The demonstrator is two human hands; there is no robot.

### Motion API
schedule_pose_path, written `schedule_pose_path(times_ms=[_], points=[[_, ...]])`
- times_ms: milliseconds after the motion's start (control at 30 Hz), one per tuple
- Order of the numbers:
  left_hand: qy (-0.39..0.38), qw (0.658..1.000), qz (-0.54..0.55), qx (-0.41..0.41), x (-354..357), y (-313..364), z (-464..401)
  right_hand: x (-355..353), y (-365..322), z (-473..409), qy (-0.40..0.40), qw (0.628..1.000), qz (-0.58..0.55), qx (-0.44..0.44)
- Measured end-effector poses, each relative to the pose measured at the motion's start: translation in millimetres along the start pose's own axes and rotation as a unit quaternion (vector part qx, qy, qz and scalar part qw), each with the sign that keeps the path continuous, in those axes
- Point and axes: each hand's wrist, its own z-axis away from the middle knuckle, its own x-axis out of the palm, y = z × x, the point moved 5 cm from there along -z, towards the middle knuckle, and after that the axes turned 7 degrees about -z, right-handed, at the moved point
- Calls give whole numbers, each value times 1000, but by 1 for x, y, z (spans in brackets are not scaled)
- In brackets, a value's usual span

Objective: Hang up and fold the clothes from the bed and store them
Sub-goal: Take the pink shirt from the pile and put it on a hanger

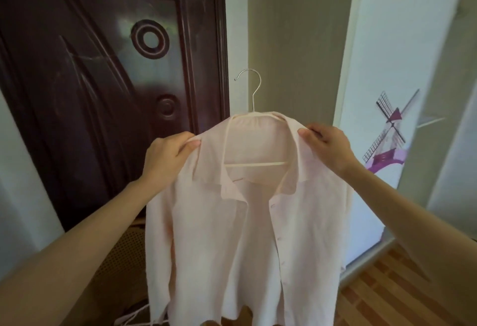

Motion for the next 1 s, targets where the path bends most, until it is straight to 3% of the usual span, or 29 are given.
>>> schedule_pose_path(times_ms=[200, 433, 1000], points=[[-4, 999, 33, -12, 52, 59, -24, -58, 39, 8, 42, 998, 51, 14], [-3, 995, 93, 40, 113, 137, -62, -131, 85, 21, 114, 984, 125, 55], [-30, 950, 266, 161, 331, 276, -169, -213, 204, 6, 280, 875, 376, 119]])
